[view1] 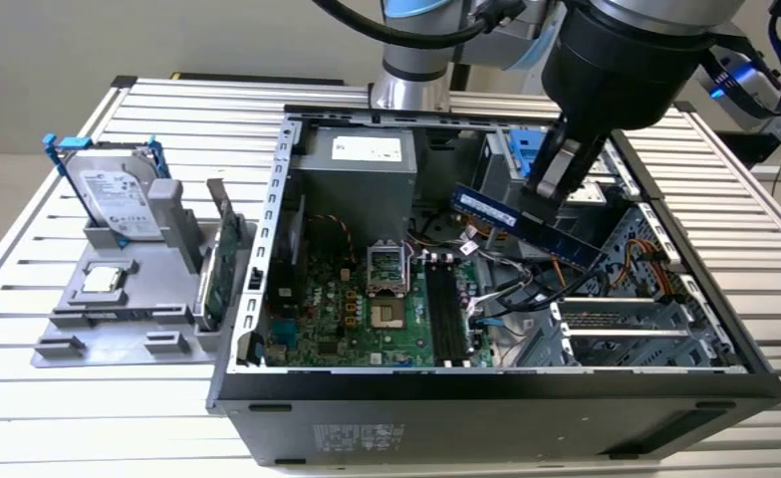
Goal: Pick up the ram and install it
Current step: 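Insert the ram into the slot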
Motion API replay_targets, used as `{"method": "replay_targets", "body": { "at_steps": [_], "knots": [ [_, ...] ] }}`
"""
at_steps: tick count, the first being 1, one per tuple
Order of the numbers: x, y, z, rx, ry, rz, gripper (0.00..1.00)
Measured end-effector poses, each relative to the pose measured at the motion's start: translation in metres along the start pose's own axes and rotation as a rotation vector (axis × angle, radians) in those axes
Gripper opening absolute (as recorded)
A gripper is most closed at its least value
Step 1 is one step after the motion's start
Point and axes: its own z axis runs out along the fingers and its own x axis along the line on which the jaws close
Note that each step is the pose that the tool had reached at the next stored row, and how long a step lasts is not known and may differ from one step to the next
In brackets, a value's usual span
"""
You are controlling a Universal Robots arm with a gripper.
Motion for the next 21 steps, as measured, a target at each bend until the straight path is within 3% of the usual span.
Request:
{"method": "replay_targets", "body": {
  "at_steps": [21],
  "knots": [
    [0.0000,0.0000,0.0001,0.0007,-0.0065,0.182,0.00]
  ]
}}
